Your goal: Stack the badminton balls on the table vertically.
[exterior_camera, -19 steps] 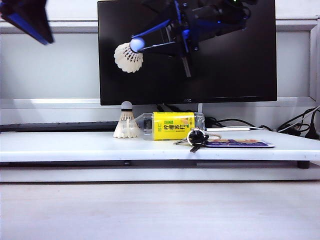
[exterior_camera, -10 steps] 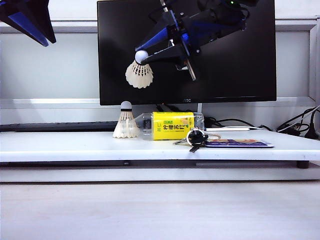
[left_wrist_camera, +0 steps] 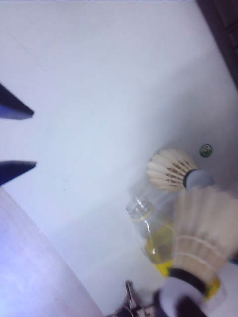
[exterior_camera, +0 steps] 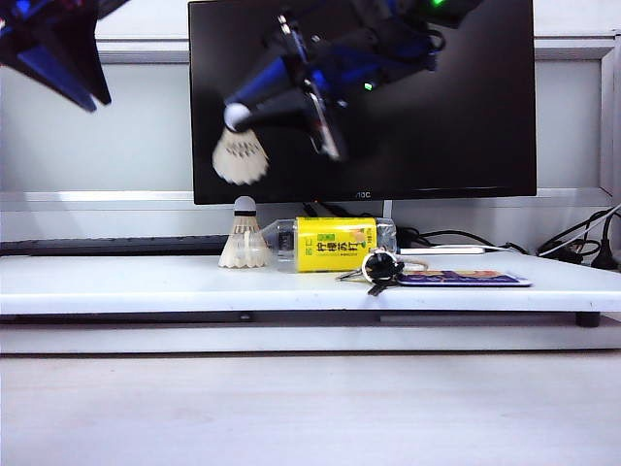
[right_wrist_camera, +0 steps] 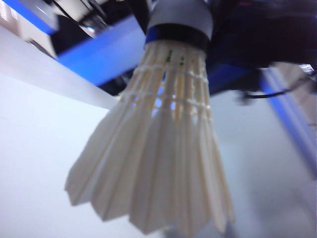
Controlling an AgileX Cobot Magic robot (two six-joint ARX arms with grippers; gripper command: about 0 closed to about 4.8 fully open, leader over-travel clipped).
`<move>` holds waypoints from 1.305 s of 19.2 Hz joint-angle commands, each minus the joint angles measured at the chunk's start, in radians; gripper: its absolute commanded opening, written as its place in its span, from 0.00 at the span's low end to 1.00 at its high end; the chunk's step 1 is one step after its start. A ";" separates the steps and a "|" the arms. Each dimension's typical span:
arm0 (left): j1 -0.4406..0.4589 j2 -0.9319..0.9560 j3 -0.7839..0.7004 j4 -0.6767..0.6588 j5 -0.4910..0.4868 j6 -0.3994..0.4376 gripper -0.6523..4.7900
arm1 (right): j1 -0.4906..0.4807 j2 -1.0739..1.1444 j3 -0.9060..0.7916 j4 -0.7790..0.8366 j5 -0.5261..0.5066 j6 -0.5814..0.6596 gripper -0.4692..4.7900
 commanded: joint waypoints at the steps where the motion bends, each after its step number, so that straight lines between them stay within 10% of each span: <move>1: 0.000 -0.003 -0.031 0.032 0.005 -0.002 0.34 | 0.008 0.003 0.004 0.094 0.071 0.072 0.31; 25: 0.000 -0.003 -0.036 0.047 0.004 -0.013 0.34 | 0.008 0.005 0.004 0.031 0.124 0.266 0.31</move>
